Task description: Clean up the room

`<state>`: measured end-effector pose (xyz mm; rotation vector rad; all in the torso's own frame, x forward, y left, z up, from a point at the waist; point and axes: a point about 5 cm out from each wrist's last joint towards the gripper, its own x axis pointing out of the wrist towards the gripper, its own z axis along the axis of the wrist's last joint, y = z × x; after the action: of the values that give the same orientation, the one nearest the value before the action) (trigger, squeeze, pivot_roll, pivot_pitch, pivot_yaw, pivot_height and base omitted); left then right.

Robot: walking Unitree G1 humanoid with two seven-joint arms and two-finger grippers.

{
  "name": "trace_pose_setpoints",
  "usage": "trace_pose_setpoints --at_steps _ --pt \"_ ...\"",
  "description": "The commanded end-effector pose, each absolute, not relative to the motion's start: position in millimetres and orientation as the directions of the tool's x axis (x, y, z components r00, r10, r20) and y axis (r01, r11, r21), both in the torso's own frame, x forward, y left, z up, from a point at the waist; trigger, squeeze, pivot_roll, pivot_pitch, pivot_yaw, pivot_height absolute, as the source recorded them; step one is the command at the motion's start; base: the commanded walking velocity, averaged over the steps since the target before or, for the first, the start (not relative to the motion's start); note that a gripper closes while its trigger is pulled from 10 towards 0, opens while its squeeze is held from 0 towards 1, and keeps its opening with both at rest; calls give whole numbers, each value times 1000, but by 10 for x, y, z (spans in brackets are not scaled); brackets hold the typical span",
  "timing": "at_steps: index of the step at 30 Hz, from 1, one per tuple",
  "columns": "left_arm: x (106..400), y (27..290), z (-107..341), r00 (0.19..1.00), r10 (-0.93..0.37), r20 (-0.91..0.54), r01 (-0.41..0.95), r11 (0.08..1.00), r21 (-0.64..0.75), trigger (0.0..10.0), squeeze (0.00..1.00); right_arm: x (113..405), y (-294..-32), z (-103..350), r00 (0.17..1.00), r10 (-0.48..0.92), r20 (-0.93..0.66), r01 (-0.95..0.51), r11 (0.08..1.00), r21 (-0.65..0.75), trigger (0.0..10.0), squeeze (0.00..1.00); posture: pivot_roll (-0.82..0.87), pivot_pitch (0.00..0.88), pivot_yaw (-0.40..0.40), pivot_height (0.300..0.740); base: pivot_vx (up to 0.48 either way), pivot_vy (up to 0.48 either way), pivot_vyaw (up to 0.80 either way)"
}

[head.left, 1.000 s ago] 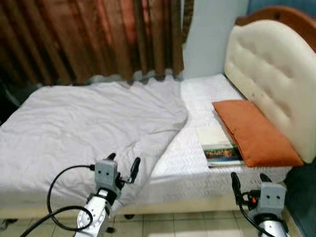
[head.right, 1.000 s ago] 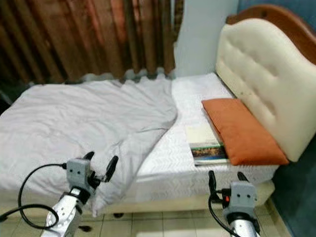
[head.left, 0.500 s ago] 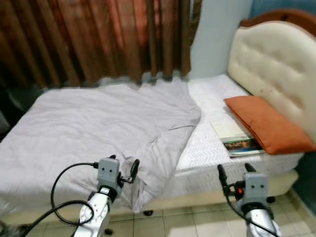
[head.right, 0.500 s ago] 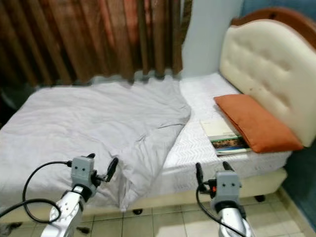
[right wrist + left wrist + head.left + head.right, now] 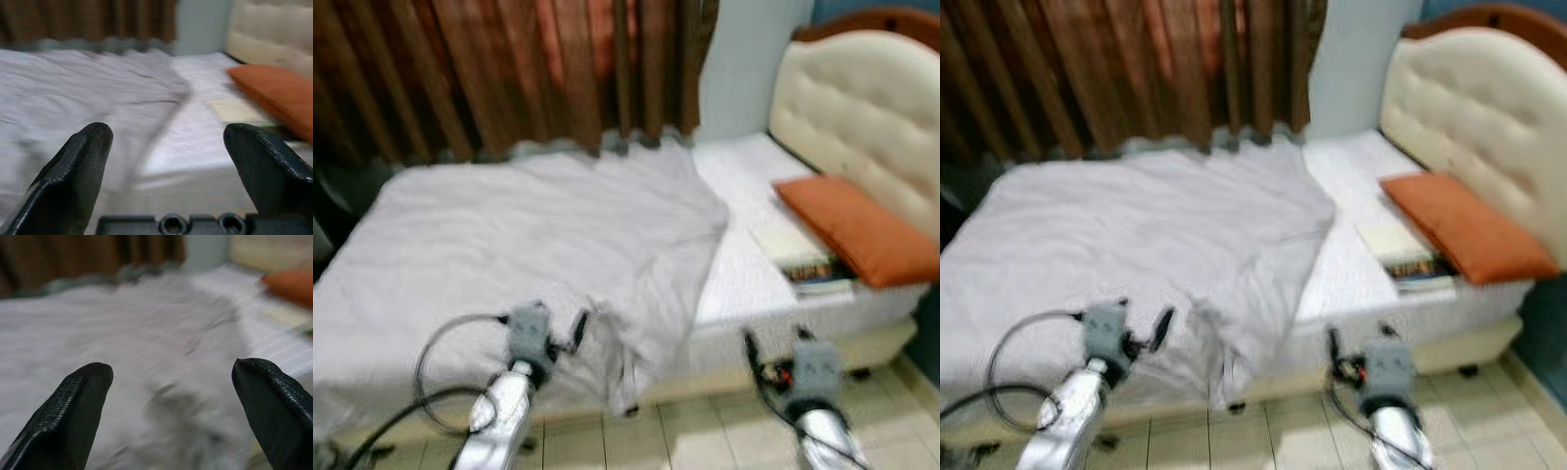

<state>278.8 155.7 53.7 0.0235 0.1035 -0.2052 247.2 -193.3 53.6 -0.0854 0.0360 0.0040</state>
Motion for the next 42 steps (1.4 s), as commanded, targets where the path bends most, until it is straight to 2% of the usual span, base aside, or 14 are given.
trace_pose_setpoints --at_steps 1,12,15,20,26,30,34,37,42 --pt "2791 1517 516 972 -201 -120 202 979 -5 10000 0 2457 -2008 521 999 -12 -53 6 995 -96 10000 0 -122 22 61 740 304 371 0" --pt "2894 1496 561 964 -230 -131 238 970 51 10000 0 2451 -1995 498 998 2 -65 -8 996 -83 10000 0 -123 27 61 740 316 361 -800" --pt "2900 1474 569 961 -244 -129 254 965 71 10000 0 2449 -1998 499 998 4 -64 -9 997 -79 10000 0 -125 24 62 740 308 0 -800" --pt "2673 1452 534 956 -273 -110 280 959 48 10000 0 2380 -2010 511 998 16 -66 -20 998 -67 10000 0 -128 29 59 740 0 0 -800" --pt "2693 1359 509 958 -267 -106 269 963 11 10000 0 2371 -1960 501 996 45 -79 -50 996 -67 10000 0 -127 32 49 740 0 0 -800" --pt "2673 1409 447 966 -216 -139 211 976 -53 10000 0 2405 -1943 540 993 83 -80 -90 992 -92 10000 0 -130 53 31 740 194 -366 -600" --pt "2648 1427 406 969 -193 -154 185 980 -67 10000 0 2403 -1984 528 993 71 -96 -79 994 -82 10000 0 -131 60 11 740 256 -404 0" --pt "2582 1437 344 971 -170 -169 160 984 -72 10000 0 2380 -2074 496 987 72 -142 -81 995 -58 10000 0 -128 78 -36 740 261 -400 0" --pt "2539 1429 309 972 -152 -180 140 987 -77 10000 0 2397 -2131 491 983 85 -160 -97 993 -66 10000 0 -116 77 -49 740 266 -397 0"
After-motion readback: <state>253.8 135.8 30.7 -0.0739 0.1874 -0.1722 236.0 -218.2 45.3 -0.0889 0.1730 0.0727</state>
